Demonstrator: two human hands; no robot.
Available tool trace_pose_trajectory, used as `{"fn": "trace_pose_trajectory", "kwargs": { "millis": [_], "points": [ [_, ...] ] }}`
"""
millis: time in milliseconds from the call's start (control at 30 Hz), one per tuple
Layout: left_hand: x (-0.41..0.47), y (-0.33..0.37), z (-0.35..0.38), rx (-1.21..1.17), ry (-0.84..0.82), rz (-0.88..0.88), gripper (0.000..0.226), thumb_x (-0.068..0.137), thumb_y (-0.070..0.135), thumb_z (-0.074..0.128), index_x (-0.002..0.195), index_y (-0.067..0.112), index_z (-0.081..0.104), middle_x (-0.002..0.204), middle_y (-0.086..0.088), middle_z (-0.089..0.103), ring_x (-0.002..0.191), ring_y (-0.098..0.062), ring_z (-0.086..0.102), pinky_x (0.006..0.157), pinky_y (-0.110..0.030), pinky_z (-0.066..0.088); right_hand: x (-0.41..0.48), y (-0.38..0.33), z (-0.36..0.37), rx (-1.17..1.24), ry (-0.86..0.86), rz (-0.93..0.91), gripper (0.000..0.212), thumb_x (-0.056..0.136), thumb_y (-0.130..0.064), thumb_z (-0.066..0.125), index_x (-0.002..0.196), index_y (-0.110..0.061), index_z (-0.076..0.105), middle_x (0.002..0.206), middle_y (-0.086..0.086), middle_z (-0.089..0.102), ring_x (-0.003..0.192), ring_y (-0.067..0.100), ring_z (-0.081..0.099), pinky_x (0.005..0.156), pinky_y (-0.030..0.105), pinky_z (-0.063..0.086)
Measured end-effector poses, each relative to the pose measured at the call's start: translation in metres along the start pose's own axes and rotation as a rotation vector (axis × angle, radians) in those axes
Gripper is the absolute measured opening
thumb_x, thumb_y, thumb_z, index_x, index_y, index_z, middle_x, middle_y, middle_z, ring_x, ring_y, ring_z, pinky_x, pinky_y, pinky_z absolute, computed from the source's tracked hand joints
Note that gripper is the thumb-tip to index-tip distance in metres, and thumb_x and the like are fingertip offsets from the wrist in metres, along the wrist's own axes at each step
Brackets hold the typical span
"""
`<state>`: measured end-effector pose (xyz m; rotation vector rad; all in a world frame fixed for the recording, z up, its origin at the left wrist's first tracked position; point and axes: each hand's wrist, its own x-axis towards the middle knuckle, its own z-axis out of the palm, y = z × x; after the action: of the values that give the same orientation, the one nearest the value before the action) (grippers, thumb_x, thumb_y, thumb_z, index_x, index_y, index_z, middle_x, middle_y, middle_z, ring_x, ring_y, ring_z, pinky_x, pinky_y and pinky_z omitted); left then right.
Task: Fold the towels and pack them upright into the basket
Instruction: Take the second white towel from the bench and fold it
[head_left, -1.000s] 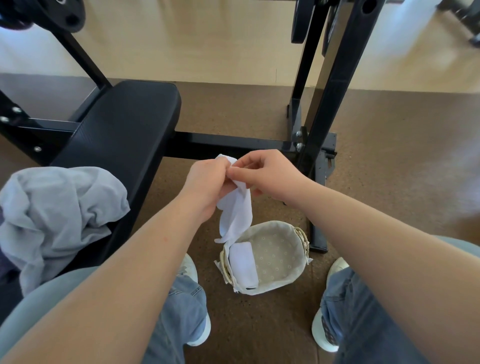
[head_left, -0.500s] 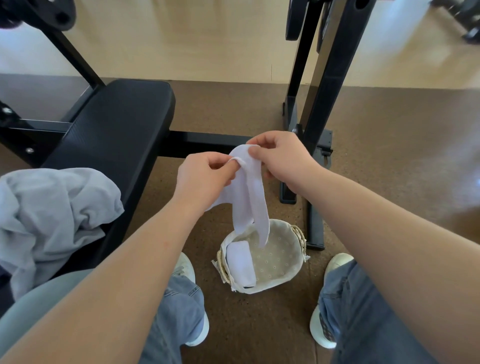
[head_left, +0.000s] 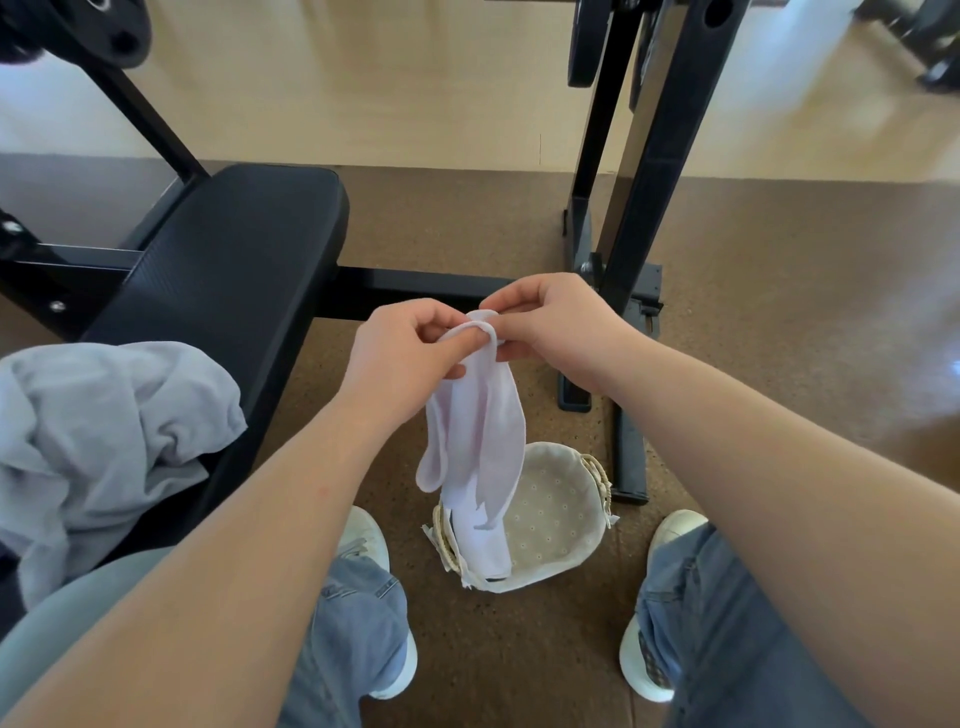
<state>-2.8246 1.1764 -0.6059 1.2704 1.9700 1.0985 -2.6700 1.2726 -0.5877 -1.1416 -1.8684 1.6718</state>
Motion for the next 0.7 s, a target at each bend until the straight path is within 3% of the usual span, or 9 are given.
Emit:
{"fn": "trace_pose_trajectory", "kwargs": {
  "millis": [133,300,433,700],
  "points": [
    [-0.0027,0.0035,0.0012,-0.002,-0.016,0.016,0.013,0.09,0.044,0.072,0.099,0.035,0.074,0.077,0.015,0.071,0.068,-0.004,0.071,0.067,-0.026,0.063,-0.001,-0.0008,-0.0007,0.037,-0.009,-0.016,0.019,0.091,-0.018,0.078,0.107,-0.009,0.077,0.097,0.007,0.079,0.089,0.018,0.077,0.072,0.025,0.063],
    [-0.0047,0.0077,0.0013,0.016,-0.024,0.054,0.01,0.096,0.038,0.068,0.104,0.033,0.072,0.084,0.014,0.069,0.066,-0.006,0.069,0.057,-0.018,0.058,-0.0013,-0.0021,-0.0047,0.111,-0.06,0.001,0.019,0.093,-0.013,0.075,0.11,-0.006,0.077,0.099,0.01,0.079,0.091,0.02,0.078,0.078,0.029,0.063],
    [-0.0032,0.0062,0.0013,-0.062,0.023,0.008,0.008,0.095,0.028,0.071,0.101,0.032,0.071,0.087,0.014,0.07,0.078,0.005,0.069,0.058,-0.019,0.059,-0.0017,-0.0009,-0.0043,0.088,-0.077,-0.002,0.018,0.092,-0.009,0.075,0.109,-0.005,0.077,0.101,0.008,0.079,0.092,0.019,0.078,0.076,0.028,0.063],
    [-0.0023,0.0087,-0.0028,-0.136,0.012,-0.064,0.008,0.088,0.035,0.078,0.094,0.034,0.073,0.084,0.013,0.073,0.076,0.004,0.071,0.059,-0.017,0.057,-0.0017,-0.0018,-0.0061,0.085,-0.093,-0.011,0.016,0.093,-0.009,0.074,0.108,-0.007,0.078,0.1,0.007,0.079,0.094,0.019,0.077,0.078,0.028,0.062]
  ]
}}
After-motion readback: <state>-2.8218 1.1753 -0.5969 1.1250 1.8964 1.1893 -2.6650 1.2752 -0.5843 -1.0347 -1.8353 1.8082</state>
